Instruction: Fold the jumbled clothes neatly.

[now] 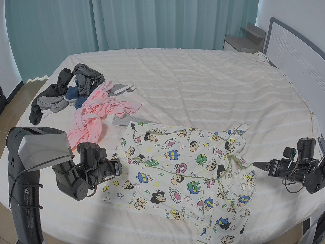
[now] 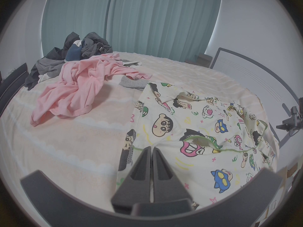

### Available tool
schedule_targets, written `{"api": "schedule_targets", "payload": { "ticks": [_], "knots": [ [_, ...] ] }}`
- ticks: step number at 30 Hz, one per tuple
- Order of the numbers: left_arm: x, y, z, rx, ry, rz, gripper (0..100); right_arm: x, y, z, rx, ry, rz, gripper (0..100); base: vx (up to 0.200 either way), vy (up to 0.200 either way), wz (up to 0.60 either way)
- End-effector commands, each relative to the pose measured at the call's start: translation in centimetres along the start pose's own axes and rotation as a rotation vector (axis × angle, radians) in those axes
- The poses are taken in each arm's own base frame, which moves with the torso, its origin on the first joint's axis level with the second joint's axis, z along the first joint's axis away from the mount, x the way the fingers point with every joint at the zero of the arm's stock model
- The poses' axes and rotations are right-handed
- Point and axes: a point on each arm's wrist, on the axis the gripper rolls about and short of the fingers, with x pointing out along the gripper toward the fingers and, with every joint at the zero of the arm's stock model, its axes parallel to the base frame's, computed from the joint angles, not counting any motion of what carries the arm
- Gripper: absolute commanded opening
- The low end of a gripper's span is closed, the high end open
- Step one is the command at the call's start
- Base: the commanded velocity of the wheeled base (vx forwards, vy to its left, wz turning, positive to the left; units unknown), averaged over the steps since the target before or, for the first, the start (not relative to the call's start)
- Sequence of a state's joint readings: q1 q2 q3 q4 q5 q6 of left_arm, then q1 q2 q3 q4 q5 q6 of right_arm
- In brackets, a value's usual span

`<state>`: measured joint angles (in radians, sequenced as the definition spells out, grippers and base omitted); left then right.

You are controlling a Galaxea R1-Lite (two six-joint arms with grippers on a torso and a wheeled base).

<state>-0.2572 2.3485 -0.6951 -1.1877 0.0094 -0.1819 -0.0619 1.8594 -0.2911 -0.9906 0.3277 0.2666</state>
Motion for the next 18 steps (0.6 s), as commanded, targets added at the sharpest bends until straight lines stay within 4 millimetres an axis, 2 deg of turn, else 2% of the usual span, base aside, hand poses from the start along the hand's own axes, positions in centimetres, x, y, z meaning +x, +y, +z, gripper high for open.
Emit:
{"api": "schedule_targets", "payload": {
  "ticks": [1,6,13,14,18],
  "knots": [
    [1.1,0.0,-0.1,0.0,-0.004,0.01,0,0.0,0.0,0.0,0.0,0.001,-0.001,100,0.0,0.0,0.0],
    [2.3,-0.1,-0.1,0.003,-0.023,0.045,0,0.0,0.0,-0.1,0.001,0.004,0.0,100,0.0,0.0,0.0],
    [2.1,-0.4,-0.9,0.015,0.046,0.047,0,0.0,0.0,0.0,0.002,0.001,-0.002,100,0.0,0.0,0.0],
    [2.0,-0.5,-1.1,0.016,0.058,0.048,100,0.0,-0.1,-0.1,0.002,0.003,-0.003,100,0.0,0.0,0.0],
    [1.8,-0.6,-0.8,0.015,0.051,0.046,100,0.0,-0.1,-0.1,0.002,0.003,-0.003,100,0.0,0.0,0.0]
  ]
}}
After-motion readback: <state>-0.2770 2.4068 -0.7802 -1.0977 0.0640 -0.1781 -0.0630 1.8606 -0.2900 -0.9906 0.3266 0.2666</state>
